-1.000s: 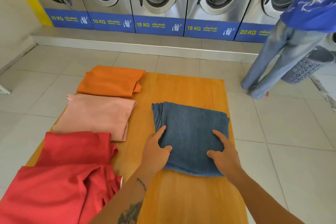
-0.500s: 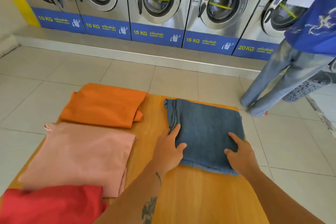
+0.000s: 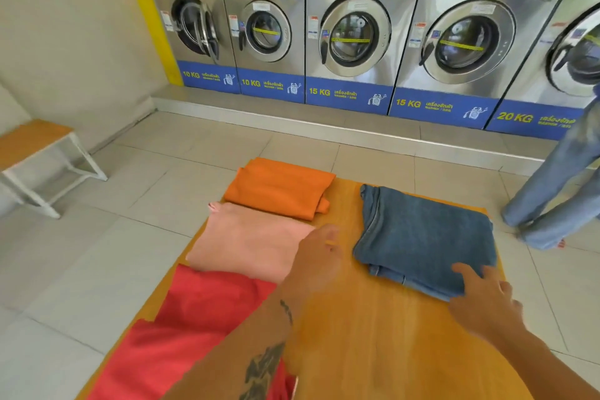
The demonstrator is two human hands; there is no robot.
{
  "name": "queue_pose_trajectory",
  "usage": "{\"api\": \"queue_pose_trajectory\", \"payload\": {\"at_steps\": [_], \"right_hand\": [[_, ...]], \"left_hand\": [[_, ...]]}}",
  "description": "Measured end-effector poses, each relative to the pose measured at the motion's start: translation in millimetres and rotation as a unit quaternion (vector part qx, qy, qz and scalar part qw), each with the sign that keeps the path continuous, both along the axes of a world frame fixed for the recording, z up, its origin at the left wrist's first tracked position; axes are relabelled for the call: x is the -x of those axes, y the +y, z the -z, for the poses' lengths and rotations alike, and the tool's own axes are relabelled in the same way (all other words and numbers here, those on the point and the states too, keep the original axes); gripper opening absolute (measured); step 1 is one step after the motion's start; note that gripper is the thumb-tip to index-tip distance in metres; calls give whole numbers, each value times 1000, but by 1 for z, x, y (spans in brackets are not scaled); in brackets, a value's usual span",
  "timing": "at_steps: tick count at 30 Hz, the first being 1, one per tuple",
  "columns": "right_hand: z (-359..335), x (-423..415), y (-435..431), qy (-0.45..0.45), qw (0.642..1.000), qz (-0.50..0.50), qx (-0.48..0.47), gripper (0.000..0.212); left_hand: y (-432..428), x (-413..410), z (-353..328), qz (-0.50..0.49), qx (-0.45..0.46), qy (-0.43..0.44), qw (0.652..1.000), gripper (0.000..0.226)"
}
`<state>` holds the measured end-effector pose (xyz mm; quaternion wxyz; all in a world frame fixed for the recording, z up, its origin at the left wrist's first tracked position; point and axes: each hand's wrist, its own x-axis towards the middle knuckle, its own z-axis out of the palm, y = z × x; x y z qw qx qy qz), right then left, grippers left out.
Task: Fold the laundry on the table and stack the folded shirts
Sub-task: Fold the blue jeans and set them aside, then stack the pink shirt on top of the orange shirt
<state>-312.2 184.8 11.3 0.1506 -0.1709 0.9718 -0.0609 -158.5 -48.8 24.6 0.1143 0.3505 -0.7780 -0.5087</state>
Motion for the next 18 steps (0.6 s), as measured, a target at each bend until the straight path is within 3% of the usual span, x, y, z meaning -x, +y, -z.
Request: {"api": "queue_pose_trajectory", "payload": {"at_steps": [4,7,11,18], "right_hand": [[-17,-33,-26,-78,983,-74,147,59],[-37,-67,-55,-127,954,-101,251,45],[-46,-101,-89,-228,929,-72,281,57],[-34,-127,-145,-311,900,-10,306,61]], "left_hand": [[-12,-67,-29,-86,8,56,995,37],[-24,-112,-41,-127,21,71,989,39],[-52,-156,-47,-178,1,79,981,37],[-124,-173,-28,-194,-28,52,979,40]]}}
